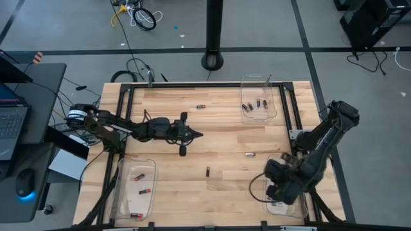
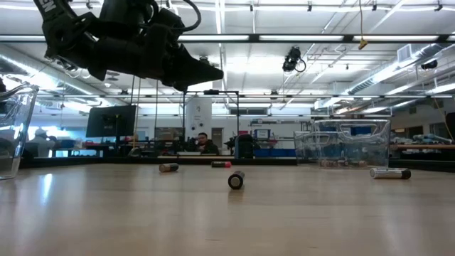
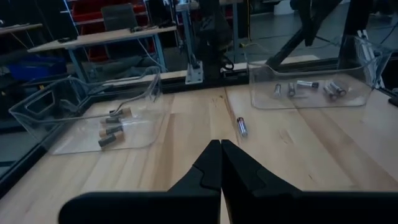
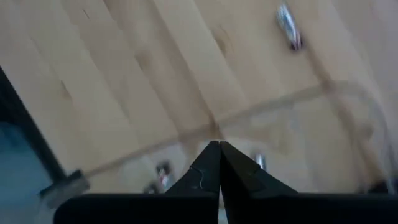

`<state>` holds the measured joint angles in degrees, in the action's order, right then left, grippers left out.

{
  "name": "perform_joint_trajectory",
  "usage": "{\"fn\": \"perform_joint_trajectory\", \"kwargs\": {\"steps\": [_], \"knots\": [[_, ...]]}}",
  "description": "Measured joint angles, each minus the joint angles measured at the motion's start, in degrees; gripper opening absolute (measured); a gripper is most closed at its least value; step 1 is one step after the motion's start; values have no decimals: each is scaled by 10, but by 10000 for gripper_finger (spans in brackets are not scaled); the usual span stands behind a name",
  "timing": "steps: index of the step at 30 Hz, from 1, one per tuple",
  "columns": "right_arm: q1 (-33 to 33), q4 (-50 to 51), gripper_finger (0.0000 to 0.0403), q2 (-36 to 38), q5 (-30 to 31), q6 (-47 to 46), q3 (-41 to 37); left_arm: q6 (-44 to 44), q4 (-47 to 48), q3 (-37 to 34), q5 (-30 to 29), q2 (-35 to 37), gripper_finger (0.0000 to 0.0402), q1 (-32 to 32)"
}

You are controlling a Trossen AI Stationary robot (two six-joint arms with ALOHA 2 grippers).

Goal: Sort batteries
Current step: Put the brown battery into the top transparent bin

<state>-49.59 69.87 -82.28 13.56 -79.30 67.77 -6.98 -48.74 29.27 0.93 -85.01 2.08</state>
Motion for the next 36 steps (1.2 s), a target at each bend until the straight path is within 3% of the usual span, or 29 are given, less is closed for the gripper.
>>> {"fn": "perform_joint_trajectory", "kwargs": {"steps": [4, 8, 13, 16, 26, 30, 36], "knots": [[53, -61, 8, 0, 30, 121, -25, 0, 30, 9, 0, 0, 8, 0], [146, -165, 9, 0, 30, 294, -52, -1, 68, 26, 0, 0, 8, 0], [272, -356, 6, 0, -34, 559, -86, -2, 123, 56, 0, 0, 8, 0], [343, -457, 6, 0, -100, 662, -122, -2, 149, 67, 0, 0, 8, 0], [475, -731, 5, 0, -202, 802, -278, 1, 187, 70, 0, 0, 8, 1], [498, -813, 6, 0, -207, 805, -307, 11, 275, 90, -10, 18, 8, 1], [510, -849, 21, 0, -207, 806, -307, 41, 417, 123, -28, 55, 8, -5]]}}
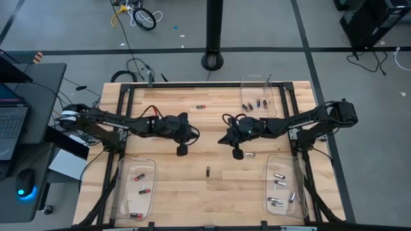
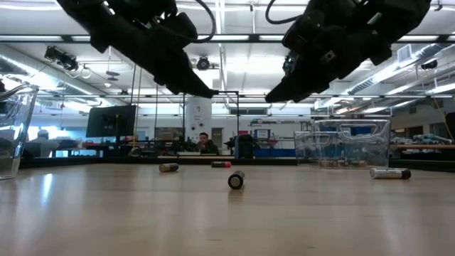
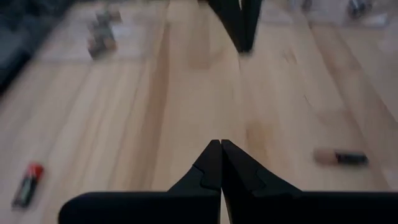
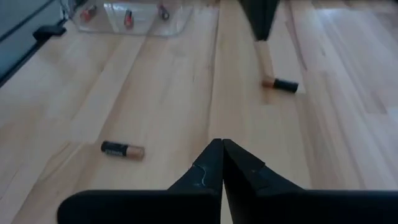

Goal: Sort batteries
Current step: Put the brown battery into the top transparent bin

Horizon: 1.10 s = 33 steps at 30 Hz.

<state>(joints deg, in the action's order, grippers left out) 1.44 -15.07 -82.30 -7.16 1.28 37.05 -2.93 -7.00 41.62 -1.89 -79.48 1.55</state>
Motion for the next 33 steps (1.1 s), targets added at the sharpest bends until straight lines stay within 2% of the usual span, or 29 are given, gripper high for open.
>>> {"fn": "perform_joint_trajectory", "kwargs": {"steps": [3, 8, 13, 16, 20, 24, 29, 33], "knots": [[3, -3, 32, 0, 2, 0, 2, 25, 78, 18, 0, 6, 8, -2], [4, -7, 43, 0, 66, 0, 2, 102, 210, 39, -21, 5, 9, -2], [13, -8, 51, 0, 78, 0, 2, 259, 306, 45, -36, 4, 9, -2], [14, -8, 56, 0, 79, 12, 2, 323, 342, 46, -41, 4, 13, -2], [14, -8, 60, 0, 80, 33, 2, 364, 350, 46, -72, 4, 39, 0], [14, -8, 59, 0, 80, 34, 2, 393, 322, 46, -79, -10, 89, 4], [14, -8, 61, -1, 80, 42, 2, 393, 270, 46, -89, -60, 152, 4], [14, -7, 62, -1, 80, 44, 2, 402, 265, 46, -117, -90, 174, 8]]}}
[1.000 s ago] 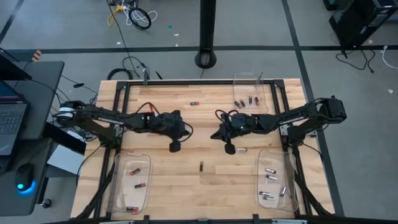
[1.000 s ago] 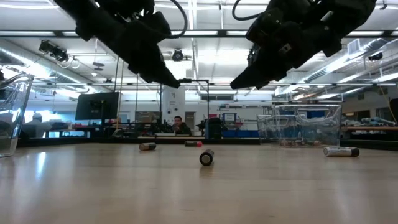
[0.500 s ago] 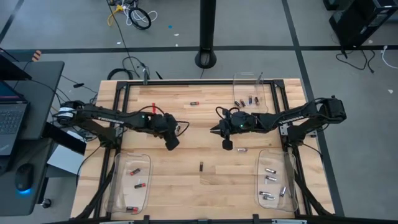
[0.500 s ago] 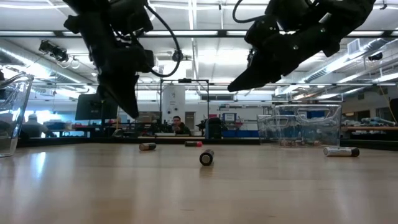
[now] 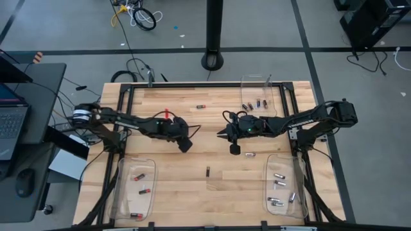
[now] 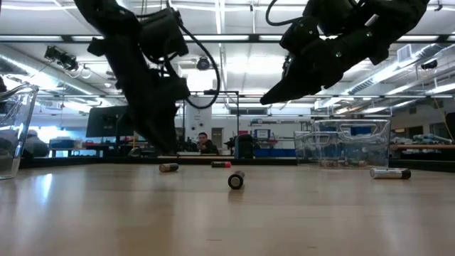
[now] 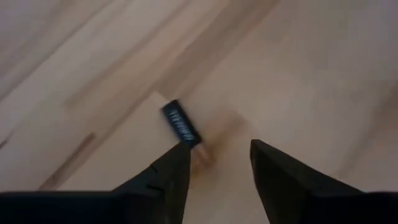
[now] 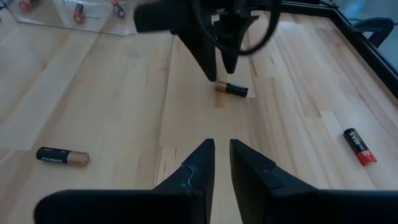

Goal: Sort batteries
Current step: Put the brown battery into the top transparent bin

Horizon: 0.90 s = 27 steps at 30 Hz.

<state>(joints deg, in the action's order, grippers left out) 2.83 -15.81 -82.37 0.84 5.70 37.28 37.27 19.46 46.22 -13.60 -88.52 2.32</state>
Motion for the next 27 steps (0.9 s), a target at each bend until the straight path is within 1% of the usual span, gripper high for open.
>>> {"fn": "perform_joint_trajectory", "kwargs": {"steps": [5, 13, 17, 19, 21, 25, 27], "knots": [[0, 0, 59, 0, 0, 5, 0, 19, 17, 0, -37, -21, 178, 3], [0, 2, 61, 0, 0, 5, 0, 19, -23, 0, -41, -71, 176, 3], [0, 2, 56, 0, 0, 8, 0, 5, -24, 3, -48, -91, 163, 2], [0, 2, 54, 0, 0, 11, 0, -5, -23, 3, -48, -94, 147, 2], [0, 2, 51, 0, 1, 20, 0, -8, -24, 3, -49, -94, 123, 1], [0, 0, 48, 0, 40, 20, 0, -36, -28, 2, -62, -94, 52, -10], [0, 2, 49, 0, 59, 20, 0, -51, -34, 1, -73, -94, 45, -17]]}}
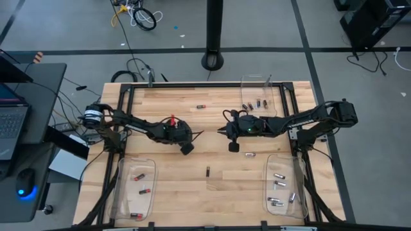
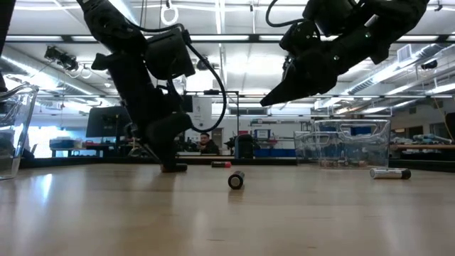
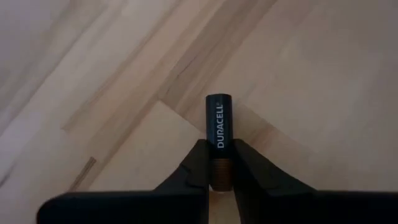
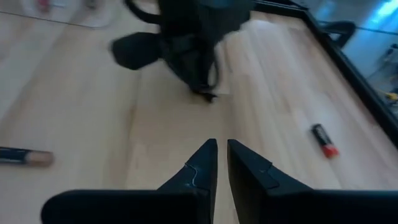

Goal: Sort batteries
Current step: Put the brown battery into the top transparent bin

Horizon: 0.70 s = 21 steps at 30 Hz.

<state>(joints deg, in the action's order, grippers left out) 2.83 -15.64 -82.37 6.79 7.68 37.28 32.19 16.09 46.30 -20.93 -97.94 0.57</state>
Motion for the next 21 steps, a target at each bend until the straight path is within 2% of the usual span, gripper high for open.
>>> {"fn": "perform_joint_trajectory", "kwargs": {"steps": [7, 12, 16, 18, 21], "knots": [[0, 29, 56, 11, 21, 0, 0, -28, -28, -5, -6, 29, 45, -22], [-1, 107, 62, 57, 41, 0, 0, -93, -119, -3, -9, 70, 45, -28], [-2, 160, 67, 115, 70, -12, 0, -165, -258, -17, 18, 80, 45, -25], [-3, 134, 69, 137, 57, -19, -10, -199, -352, -36, 55, 79, 45, -20], [-5, 31, 68, 156, 8, -24, -55, -229, -516, -75, 114, 78, 45, -8]]}}
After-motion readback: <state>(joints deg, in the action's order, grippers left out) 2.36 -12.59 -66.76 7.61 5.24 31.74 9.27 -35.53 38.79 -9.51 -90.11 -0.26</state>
